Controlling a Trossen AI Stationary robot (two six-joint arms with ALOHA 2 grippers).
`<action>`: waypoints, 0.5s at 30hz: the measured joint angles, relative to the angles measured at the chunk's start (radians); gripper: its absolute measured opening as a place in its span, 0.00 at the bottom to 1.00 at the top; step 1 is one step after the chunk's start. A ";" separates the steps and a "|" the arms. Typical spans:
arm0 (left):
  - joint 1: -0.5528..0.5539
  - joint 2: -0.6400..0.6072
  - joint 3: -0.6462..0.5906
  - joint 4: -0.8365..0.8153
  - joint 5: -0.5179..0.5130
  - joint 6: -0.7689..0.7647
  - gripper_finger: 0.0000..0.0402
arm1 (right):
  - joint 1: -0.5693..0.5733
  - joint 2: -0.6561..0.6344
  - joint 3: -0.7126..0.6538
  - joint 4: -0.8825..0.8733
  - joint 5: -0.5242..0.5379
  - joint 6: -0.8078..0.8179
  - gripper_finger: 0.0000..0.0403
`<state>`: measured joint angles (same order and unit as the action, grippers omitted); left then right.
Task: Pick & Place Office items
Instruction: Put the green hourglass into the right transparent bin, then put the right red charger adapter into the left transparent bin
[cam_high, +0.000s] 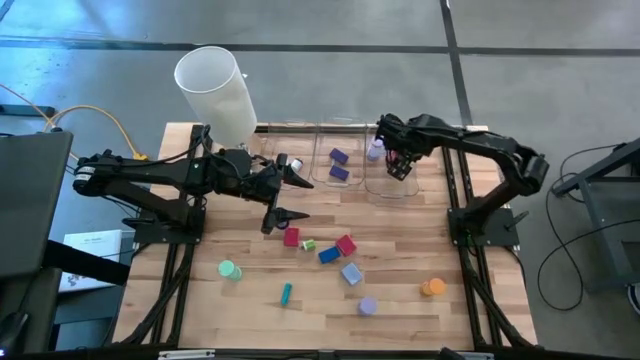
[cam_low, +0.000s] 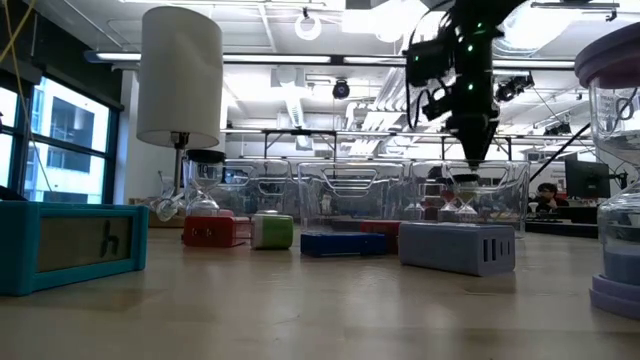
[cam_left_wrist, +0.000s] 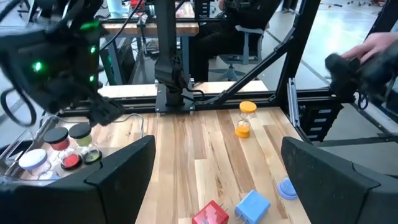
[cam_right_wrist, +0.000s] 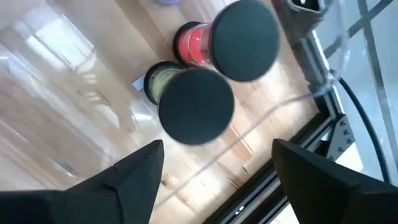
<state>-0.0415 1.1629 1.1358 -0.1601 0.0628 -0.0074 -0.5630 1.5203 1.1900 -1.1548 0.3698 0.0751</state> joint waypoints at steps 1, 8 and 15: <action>0.000 0.000 0.000 -0.003 0.000 0.000 0.85 | 0.001 -0.020 0.000 -0.001 0.006 0.008 0.72; 0.000 0.000 0.000 -0.096 0.000 -0.002 0.85 | 0.046 -0.193 0.000 -0.004 0.023 0.096 0.71; -0.004 0.003 -0.002 -0.173 0.006 -0.067 0.85 | 0.157 -0.369 0.000 -0.006 -0.010 0.234 0.71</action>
<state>-0.0451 1.1659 1.1343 -0.3328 0.0684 -0.0748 -0.4057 1.1513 1.1900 -1.1605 0.3601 0.3096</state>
